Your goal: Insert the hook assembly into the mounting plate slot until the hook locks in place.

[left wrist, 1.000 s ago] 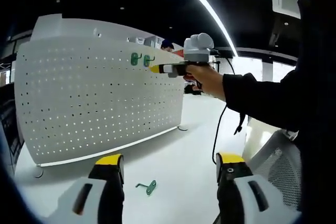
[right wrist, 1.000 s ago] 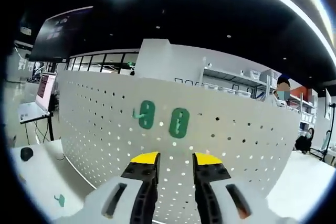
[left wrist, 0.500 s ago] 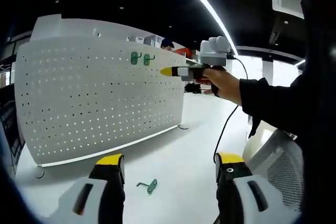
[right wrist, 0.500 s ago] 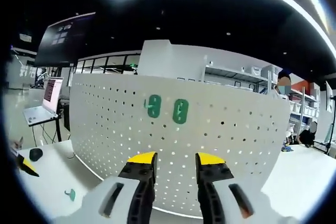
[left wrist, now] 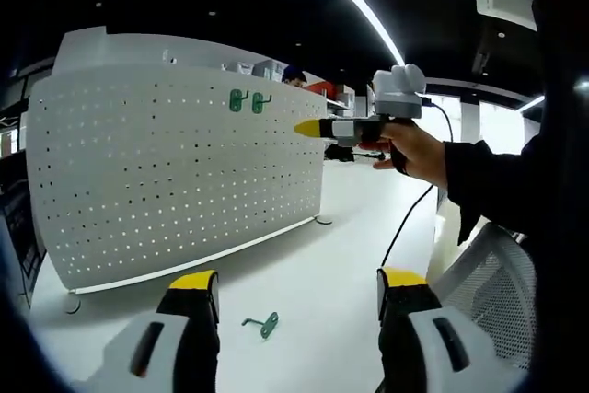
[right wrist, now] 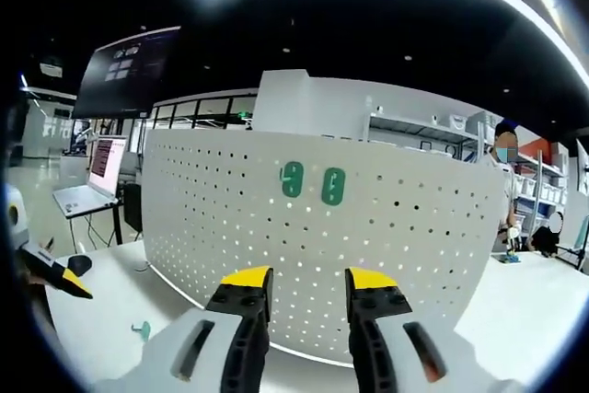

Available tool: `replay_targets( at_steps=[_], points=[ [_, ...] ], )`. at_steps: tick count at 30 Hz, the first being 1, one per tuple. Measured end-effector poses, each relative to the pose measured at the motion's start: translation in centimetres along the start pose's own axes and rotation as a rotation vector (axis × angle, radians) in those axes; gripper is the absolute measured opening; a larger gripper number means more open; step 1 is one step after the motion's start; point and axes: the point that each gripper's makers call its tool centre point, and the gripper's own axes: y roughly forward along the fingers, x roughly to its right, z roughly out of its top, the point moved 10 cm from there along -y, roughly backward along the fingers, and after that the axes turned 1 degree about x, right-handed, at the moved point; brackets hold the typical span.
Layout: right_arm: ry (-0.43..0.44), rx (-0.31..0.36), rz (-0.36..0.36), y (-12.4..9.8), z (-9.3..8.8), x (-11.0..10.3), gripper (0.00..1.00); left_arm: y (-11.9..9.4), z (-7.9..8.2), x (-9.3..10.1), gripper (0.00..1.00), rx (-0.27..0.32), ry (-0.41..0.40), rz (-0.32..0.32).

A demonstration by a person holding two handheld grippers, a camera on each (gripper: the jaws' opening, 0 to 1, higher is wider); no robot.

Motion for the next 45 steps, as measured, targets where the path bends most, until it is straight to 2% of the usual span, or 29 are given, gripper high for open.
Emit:
replay_targets(
  at_steps=[25,32,45],
  points=[
    [0.021,-0.021,0.045,-3.2,-1.5,-0.8,0.30,0.0,-0.3,-0.3,0.71,-0.020,-0.014,0.014],
    [0.028,-0.027,0.046,-3.9,-1.9,-0.8,0.30,-0.3,-0.3,-0.7,0.71,-0.012,-0.028,0.040],
    [0.034,-0.051,0.095,-3.8,-2.8,-2.3,0.30,-1.1,0.1,-1.0,0.70,0.008,-0.044,0.083]
  ],
)
